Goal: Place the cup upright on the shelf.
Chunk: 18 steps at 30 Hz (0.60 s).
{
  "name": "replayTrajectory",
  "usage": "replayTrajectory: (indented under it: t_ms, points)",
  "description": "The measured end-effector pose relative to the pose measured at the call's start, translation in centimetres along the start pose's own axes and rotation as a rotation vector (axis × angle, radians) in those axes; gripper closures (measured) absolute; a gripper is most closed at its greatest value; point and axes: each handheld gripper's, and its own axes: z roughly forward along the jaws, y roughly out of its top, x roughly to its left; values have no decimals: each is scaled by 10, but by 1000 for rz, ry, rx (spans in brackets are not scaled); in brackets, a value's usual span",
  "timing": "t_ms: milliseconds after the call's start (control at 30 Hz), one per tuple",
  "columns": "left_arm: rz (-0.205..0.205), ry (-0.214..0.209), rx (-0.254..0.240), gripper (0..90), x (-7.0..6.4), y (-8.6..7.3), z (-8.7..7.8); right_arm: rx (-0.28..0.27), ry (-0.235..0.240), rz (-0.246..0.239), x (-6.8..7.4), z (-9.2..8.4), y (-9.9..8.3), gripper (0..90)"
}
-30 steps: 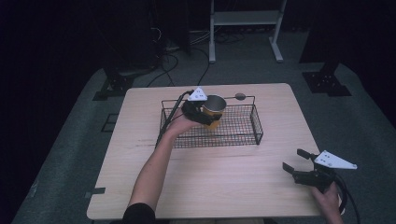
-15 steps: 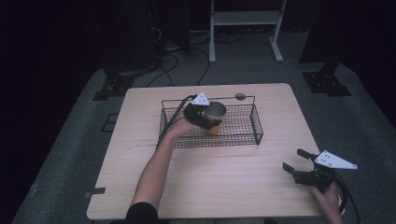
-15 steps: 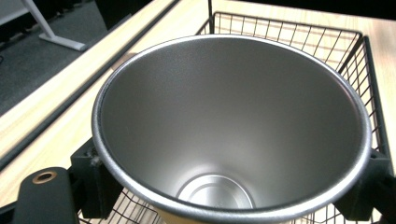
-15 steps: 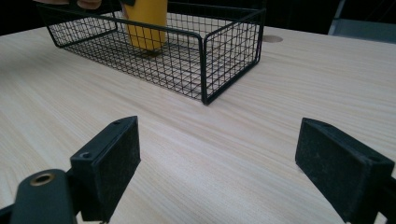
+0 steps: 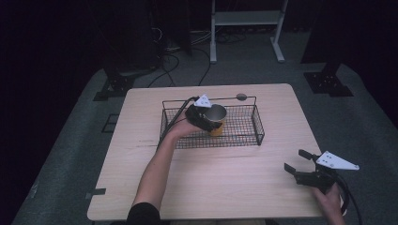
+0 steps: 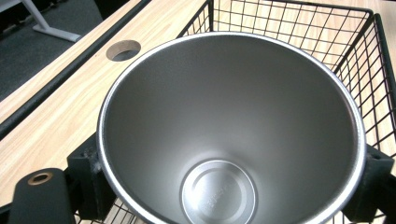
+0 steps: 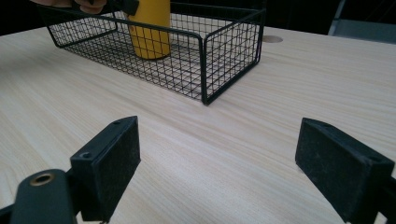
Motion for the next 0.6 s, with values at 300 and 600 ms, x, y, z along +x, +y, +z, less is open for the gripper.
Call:
replayTrajectory:
  t_ms: [300, 600]
  points:
    - [-1, 4, -1, 124, 0, -1, 0, 0, 0, 0, 0, 0, 0, 130]
    - [-2, 6, -12, 88, -1, 0, -2, 0, 0, 2, 0, 0, 0, 130]
